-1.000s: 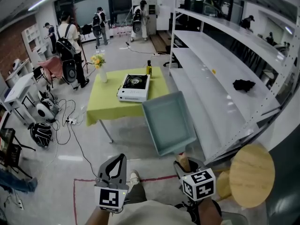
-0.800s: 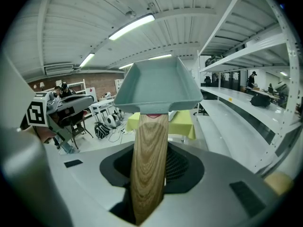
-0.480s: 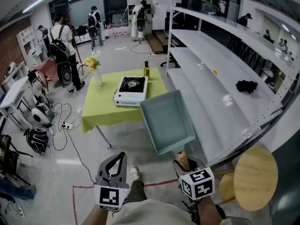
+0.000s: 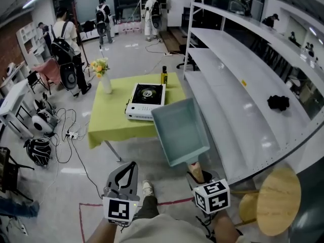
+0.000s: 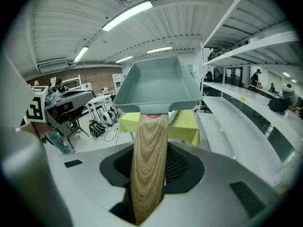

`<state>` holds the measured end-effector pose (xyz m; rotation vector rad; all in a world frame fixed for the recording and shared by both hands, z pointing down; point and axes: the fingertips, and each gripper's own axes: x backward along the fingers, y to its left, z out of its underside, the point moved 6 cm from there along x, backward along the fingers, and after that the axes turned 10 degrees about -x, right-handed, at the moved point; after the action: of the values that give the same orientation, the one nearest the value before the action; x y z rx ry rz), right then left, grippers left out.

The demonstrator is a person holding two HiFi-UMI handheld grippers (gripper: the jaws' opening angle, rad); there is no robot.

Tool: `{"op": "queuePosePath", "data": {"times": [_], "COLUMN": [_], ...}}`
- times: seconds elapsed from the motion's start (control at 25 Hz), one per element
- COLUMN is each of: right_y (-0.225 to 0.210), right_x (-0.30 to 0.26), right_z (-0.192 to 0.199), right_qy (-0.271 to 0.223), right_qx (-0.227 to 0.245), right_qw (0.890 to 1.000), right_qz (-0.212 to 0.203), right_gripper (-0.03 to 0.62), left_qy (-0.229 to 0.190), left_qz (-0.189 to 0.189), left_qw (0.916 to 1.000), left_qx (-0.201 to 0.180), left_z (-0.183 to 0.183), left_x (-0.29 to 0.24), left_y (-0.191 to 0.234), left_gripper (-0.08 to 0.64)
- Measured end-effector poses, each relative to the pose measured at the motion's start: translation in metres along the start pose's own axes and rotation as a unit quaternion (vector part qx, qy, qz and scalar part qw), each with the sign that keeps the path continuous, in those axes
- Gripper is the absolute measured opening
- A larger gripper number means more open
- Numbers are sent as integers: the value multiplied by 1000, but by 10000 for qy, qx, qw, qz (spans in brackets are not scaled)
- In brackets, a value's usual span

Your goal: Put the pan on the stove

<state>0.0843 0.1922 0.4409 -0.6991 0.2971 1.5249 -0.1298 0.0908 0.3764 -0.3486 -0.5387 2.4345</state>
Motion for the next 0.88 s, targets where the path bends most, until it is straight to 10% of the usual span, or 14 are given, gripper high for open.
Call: {"op": "queuePosePath", "data": {"times": [0.88], "right_y": [8], "right_x": [-203], "right_z": [-160], "right_qy": [492], "right_qx": [-268], "right_qw": [9981], "right_qz": [245], "right_gripper": [129], "left_qy": [261], "left_qz": [371], "left_qw": [9988], "left_qx": [181], "left_z": [74], "left_x": [-188], "left_y": [182], "left_gripper": [7]}}
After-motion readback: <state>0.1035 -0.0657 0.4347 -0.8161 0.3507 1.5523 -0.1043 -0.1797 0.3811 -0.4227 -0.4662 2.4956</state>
